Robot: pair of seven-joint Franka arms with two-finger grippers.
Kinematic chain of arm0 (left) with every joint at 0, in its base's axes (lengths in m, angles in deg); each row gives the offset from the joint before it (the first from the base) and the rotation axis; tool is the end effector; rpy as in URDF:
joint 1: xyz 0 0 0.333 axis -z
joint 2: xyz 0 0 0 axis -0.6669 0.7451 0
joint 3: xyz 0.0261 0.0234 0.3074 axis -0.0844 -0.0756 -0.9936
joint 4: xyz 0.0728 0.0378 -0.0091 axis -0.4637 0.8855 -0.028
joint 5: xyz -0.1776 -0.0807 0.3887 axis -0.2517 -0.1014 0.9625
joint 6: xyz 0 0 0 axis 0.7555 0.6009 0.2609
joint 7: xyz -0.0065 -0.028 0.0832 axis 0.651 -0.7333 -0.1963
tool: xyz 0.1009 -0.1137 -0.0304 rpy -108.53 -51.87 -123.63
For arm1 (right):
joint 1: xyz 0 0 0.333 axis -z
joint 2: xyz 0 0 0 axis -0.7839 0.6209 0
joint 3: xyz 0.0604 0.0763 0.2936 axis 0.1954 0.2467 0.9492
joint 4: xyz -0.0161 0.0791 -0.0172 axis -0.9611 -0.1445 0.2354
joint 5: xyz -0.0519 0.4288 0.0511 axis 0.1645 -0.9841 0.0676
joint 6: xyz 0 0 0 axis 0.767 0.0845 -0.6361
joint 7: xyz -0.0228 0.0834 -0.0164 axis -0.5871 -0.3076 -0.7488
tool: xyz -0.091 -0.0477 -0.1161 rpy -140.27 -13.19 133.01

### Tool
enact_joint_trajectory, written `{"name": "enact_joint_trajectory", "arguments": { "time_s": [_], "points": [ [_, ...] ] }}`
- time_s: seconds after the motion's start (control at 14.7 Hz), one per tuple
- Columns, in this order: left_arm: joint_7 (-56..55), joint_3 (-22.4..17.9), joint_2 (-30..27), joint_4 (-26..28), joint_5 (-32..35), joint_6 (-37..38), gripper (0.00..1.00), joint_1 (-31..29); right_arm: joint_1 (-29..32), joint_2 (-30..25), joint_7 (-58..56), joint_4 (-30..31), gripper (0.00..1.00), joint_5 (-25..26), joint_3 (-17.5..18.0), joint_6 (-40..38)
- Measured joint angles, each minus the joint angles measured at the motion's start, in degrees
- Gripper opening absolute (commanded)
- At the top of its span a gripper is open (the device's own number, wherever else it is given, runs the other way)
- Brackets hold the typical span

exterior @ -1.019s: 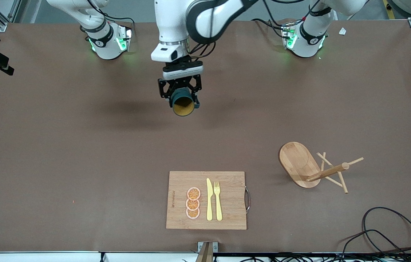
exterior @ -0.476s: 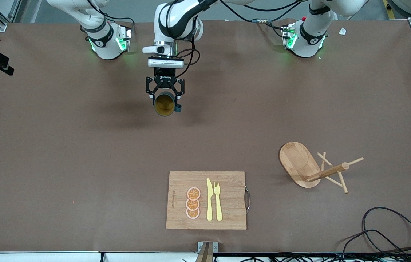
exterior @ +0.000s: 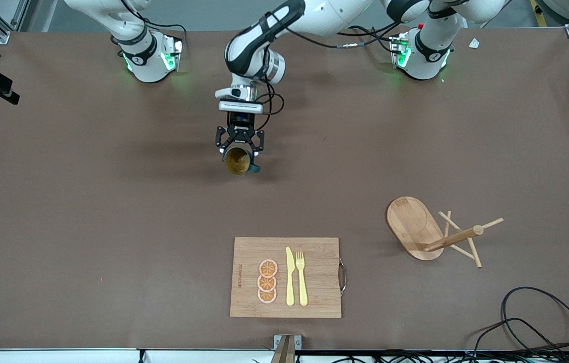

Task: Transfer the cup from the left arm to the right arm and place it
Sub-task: 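Carry the mug to mid-table and lower it with the left gripper, then open the left gripper and raise it away from the mug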

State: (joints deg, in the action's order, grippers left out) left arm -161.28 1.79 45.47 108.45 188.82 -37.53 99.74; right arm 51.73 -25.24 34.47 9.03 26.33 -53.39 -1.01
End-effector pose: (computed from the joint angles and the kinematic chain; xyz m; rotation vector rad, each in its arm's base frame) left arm 0.3409 -0.6847 0.1107 2.3839 -0.0171 1.8259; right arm 0.5358 -0.0514 0.6182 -3.1308 0.0843 0.1005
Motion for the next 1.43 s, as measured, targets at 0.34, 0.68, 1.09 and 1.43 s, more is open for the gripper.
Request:
{"name": "enact_joint_trajectory", "arguments": {
  "time_s": [0.34,0.68,1.09,1.43],
  "points": [
    [-4.1,-0.4,6.4,-0.2,8.6,6.3,0.66,0.8,0.0,0.0,0.0,0.0,1.00,0.0,0.0,0.0],
    [-4.3,-0.5,8.6,-0.5,11.4,10.4,0.68,1.9,0.0,0.0,0.0,0.0,1.00,0.0,0.0,0.0],
    [-3.5,0.6,9.0,-0.8,5.3,11.3,0.99,3.1,0.0,0.0,0.0,0.0,1.00,0.0,0.0,-0.1],
    [1.7,4.4,7.1,-3.8,-11.1,11.4,0.99,4.0,0.0,0.0,0.1,-0.2,1.00,0.0,-0.1,0.0]
  ]
}}
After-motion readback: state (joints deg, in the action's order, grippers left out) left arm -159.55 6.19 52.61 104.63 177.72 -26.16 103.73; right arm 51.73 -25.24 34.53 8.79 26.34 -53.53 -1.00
